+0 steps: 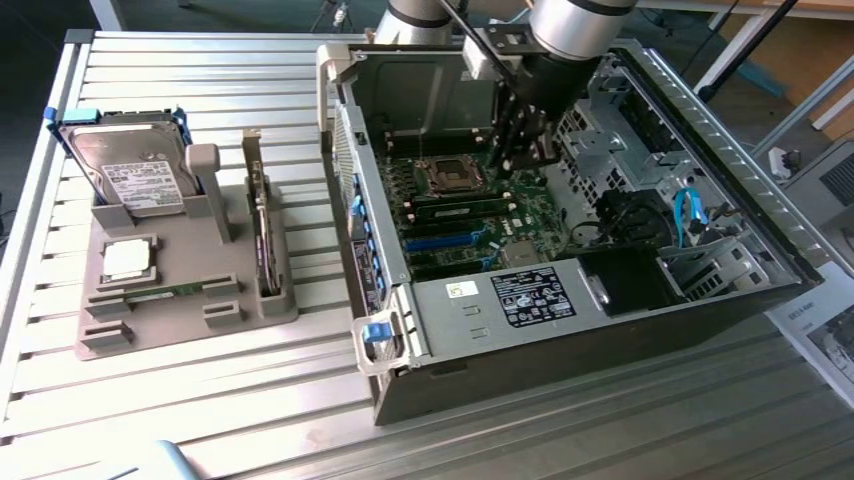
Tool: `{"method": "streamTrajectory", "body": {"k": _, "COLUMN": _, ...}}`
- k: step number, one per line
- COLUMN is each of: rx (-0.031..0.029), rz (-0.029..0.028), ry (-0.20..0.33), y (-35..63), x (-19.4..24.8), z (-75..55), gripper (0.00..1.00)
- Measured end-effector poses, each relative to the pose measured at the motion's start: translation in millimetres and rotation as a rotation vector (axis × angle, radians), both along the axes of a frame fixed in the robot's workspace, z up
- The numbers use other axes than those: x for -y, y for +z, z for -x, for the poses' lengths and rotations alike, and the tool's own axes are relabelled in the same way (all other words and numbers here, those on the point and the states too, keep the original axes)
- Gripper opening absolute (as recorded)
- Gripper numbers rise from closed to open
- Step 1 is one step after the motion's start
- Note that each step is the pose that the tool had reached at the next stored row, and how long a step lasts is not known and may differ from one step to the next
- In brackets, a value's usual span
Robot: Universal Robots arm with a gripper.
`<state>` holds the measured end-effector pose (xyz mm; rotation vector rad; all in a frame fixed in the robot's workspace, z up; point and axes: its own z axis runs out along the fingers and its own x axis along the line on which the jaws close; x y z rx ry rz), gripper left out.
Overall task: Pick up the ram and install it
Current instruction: 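Insert the ram into the slot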
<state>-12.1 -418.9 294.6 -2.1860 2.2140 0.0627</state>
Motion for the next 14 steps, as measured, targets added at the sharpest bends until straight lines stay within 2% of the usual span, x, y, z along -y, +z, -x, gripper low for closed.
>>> {"method": "streamTrajectory", "body": {"k": 3, "rx": 0.0, "rz": 0.0002, "ry": 0.0, "y": 5.9, "x": -0.4, "z": 0.0, "gripper": 0.25}}
{"method": "streamTrajectory", "body": {"k": 14, "rx": 0.0, "rz": 0.0009, "ry": 0.0, "y": 16.1, "x": -1.4, "z": 0.0, "gripper": 0.25}}
